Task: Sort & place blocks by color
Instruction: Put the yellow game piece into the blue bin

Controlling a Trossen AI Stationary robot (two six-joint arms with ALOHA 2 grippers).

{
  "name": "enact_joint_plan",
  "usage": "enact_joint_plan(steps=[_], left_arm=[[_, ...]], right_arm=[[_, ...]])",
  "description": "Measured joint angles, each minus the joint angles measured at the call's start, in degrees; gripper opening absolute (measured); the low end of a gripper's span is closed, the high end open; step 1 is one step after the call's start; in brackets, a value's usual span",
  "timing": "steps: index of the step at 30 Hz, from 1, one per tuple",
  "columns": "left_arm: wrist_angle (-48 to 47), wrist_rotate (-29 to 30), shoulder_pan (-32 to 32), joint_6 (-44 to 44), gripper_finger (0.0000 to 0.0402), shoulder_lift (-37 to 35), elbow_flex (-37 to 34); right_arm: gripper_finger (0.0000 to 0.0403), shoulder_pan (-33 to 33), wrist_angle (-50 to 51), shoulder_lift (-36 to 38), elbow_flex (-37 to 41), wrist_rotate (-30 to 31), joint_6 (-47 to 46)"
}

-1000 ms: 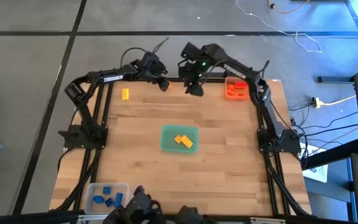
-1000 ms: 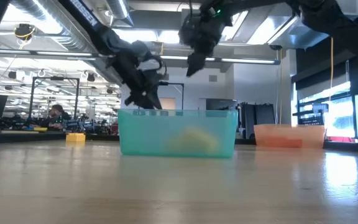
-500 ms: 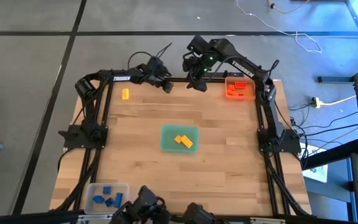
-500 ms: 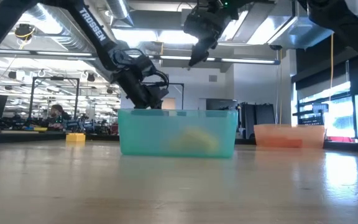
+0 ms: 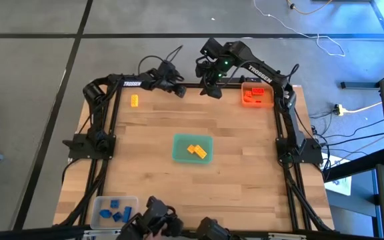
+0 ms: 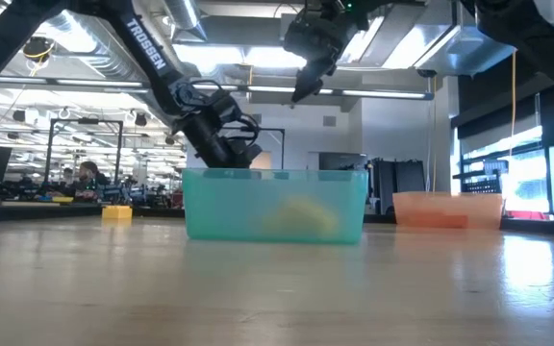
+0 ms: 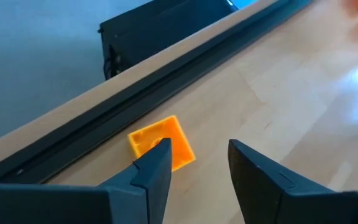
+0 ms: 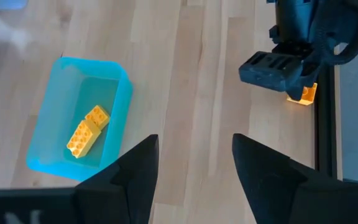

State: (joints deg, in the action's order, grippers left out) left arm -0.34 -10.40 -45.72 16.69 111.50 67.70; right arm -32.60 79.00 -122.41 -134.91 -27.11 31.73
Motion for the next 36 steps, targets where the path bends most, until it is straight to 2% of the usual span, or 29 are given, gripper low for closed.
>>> enact_joint_plan(steps=[10, 31, 36], left_arm=[[-0.9, -0.1, -1.8, 7.2, 0.0149, 2.1, 0.0], [-4.0, -0.8, -1.0, 7.2, 0.0149, 3.5, 0.1], [-4.3, -3.6, -1.0, 7.3, 0.0149, 3.1, 0.1]], right_arm=[[0.0205, 0.0, 0.0, 0.0, 0.0, 0.0, 0.0], [0.0205, 0.0, -0.1, -0.1, 0.0, -0.1, 0.0], [0.0205, 0.0, -0.1, -0.1, 0.0, -0.1, 0.0]])
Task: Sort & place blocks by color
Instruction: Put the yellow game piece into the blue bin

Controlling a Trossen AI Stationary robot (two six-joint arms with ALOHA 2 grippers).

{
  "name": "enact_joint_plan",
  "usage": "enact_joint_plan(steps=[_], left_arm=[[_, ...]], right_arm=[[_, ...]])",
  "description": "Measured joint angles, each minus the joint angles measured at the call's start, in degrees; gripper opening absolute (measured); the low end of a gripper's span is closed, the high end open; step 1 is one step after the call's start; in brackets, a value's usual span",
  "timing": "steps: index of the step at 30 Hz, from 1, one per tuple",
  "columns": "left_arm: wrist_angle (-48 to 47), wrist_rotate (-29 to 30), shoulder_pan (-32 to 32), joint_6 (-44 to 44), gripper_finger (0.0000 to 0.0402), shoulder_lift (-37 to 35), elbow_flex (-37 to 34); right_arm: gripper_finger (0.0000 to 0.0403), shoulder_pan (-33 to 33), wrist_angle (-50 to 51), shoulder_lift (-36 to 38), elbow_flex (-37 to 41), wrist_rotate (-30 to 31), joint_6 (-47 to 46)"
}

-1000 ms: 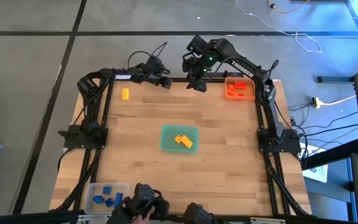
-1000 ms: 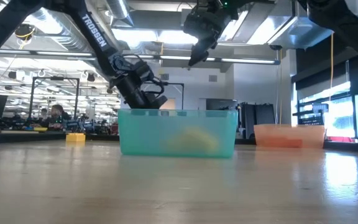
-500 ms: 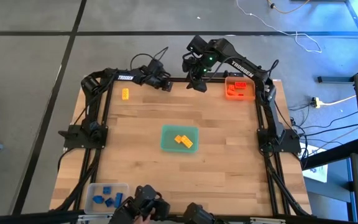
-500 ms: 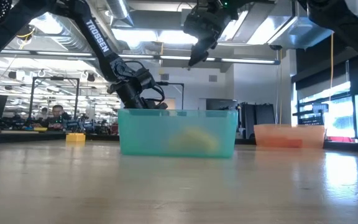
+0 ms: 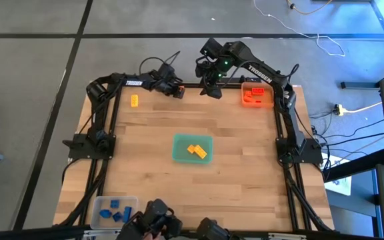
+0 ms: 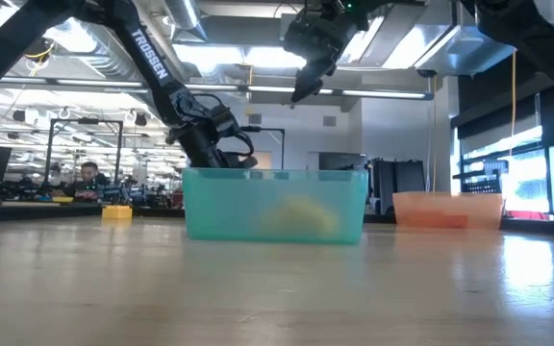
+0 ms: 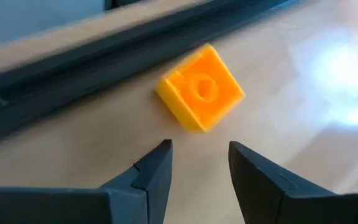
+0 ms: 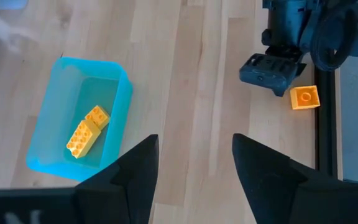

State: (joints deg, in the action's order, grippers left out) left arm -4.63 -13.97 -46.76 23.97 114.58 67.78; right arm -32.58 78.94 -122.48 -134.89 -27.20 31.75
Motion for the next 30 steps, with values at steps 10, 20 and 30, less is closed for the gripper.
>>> enact_joint_plan(steps=[10, 20, 30], left_arm=[[-1.4, 4.8, 0.6, -5.8, 0.0149, -2.6, 5.6], [-10.0, 7.6, 2.8, -9.5, 0.0149, 2.5, 13.9], [-13.8, 8.0, 2.8, -9.6, 0.0149, 3.1, 14.0]], right_arm=[[0.0205, 0.0, 0.0, 0.0, 0.0, 0.0, 0.0], [0.0205, 0.0, 0.0, 0.0, 0.0, 0.0, 0.2], [0.0205, 0.0, -0.4, 0.0, 0.0, 0.1, 0.2]])
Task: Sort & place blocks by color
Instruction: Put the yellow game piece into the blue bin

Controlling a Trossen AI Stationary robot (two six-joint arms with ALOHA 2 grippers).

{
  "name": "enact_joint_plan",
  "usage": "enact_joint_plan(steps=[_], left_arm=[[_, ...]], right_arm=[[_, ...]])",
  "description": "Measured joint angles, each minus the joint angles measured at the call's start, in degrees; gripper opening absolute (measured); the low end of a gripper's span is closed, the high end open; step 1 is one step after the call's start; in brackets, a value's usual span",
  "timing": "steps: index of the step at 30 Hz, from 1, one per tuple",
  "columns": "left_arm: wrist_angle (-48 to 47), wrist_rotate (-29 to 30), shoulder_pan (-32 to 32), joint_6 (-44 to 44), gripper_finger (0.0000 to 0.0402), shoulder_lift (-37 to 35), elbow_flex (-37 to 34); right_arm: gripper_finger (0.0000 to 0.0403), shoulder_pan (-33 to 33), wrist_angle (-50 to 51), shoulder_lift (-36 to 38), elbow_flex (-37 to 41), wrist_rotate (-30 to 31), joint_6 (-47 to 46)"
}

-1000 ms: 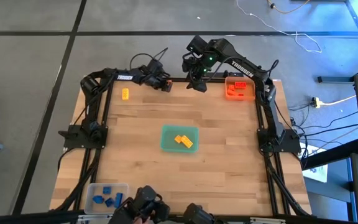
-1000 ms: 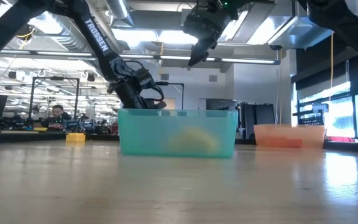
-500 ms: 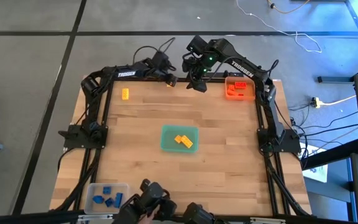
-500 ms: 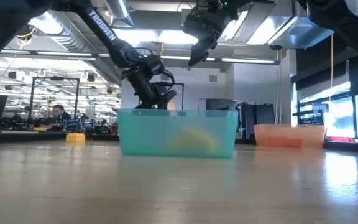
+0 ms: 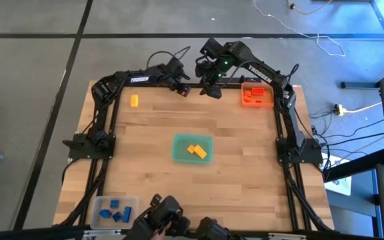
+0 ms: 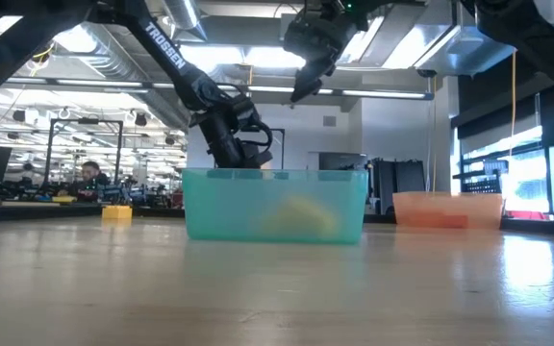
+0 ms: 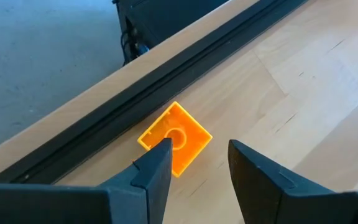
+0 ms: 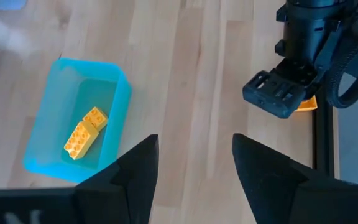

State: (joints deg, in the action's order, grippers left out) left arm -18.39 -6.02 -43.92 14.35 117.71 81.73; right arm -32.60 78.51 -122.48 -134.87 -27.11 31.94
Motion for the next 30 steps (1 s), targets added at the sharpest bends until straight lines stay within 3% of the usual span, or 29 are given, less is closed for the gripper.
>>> enact_joint_plan(steps=[18, 30], left_arm=[[-2.8, -0.5, 0.4, -1.5, 0.0149, 1.9, 0.2], [-15.4, -1.1, 1.4, -1.6, 0.0149, 1.1, -0.1]], right_arm=[[0.0205, 0.0, -0.7, 0.0, 0.0, 0.0, -0.1], [0.0205, 0.0, -0.7, 0.0, 0.0, 0.0, -0.1]])
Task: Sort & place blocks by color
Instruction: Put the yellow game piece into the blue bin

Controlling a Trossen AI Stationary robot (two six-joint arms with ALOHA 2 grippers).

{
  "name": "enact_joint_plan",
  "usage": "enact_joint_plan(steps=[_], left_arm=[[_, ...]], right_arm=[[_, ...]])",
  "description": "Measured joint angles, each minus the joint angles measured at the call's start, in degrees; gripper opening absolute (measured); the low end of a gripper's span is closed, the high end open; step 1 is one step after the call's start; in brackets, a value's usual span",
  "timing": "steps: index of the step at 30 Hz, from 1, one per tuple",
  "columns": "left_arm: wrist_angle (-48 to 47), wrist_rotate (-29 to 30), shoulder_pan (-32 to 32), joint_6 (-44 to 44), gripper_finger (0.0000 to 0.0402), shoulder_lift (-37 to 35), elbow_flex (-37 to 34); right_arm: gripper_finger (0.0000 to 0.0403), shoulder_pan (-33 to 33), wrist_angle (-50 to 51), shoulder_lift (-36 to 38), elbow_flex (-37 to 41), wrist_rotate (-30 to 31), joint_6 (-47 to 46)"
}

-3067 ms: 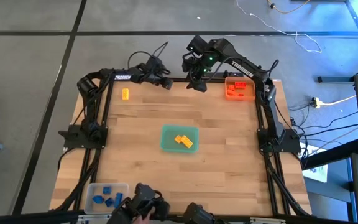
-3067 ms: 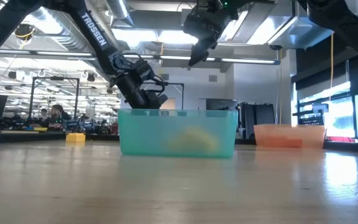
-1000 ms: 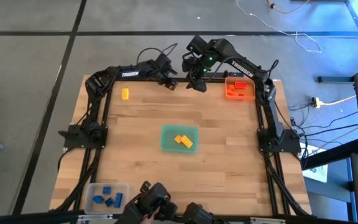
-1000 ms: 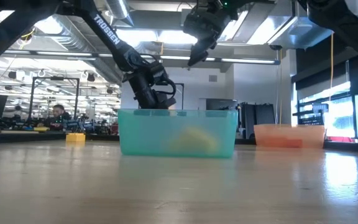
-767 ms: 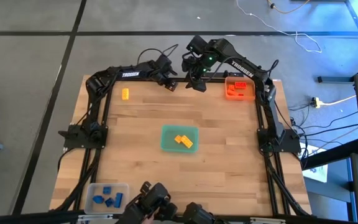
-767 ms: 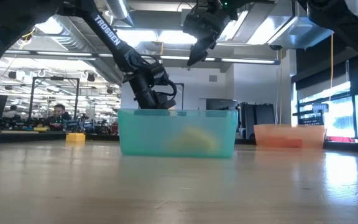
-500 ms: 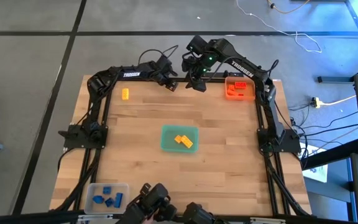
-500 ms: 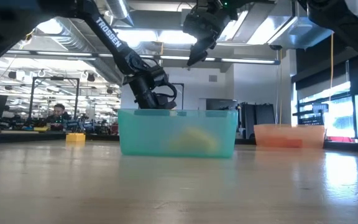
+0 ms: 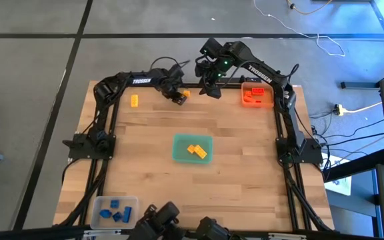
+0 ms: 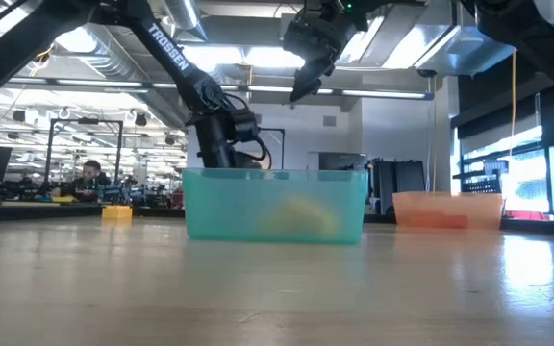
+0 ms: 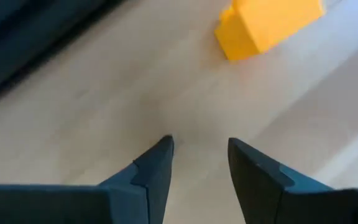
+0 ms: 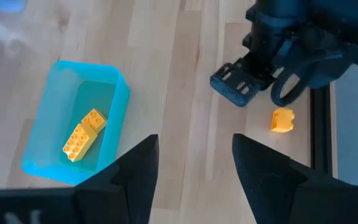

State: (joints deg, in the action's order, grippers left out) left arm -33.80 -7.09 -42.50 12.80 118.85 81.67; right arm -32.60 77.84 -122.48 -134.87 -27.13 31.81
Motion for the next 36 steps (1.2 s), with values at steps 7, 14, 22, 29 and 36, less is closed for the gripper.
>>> enact_joint_plan(steps=[7, 14, 22, 29, 36], left_arm=[[-3.7, 0.3, 0.9, -2.0, 0.0149, -3.2, -0.1], [2.9, 2.2, 1.4, -22.3, 0.0149, -5.8, 0.7], [9.2, 4.6, 1.1, -43.9, 0.0149, -5.5, 2.8], [10.9, 2.7, 1.3, -58.4, 0.0149, -5.4, 2.9], [12.6, 0.3, 1.3, -59.8, 0.0149, -3.5, 2.9]], right_arm=[[0.0205, 0.0, 0.0, 0.0, 0.0, -0.4, 0.1], [0.0205, 0.0, 0.7, 0.0, 0.0, -1.0, 0.1], [0.0205, 0.0, 5.0, 0.0, 0.0, -1.0, 0.2], [0.0205, 0.0, 7.6, 0.0, 0.0, -1.0, 0.4], [0.0205, 0.0, 7.7, 0.0, 0.0, -1.1, 1.8]])
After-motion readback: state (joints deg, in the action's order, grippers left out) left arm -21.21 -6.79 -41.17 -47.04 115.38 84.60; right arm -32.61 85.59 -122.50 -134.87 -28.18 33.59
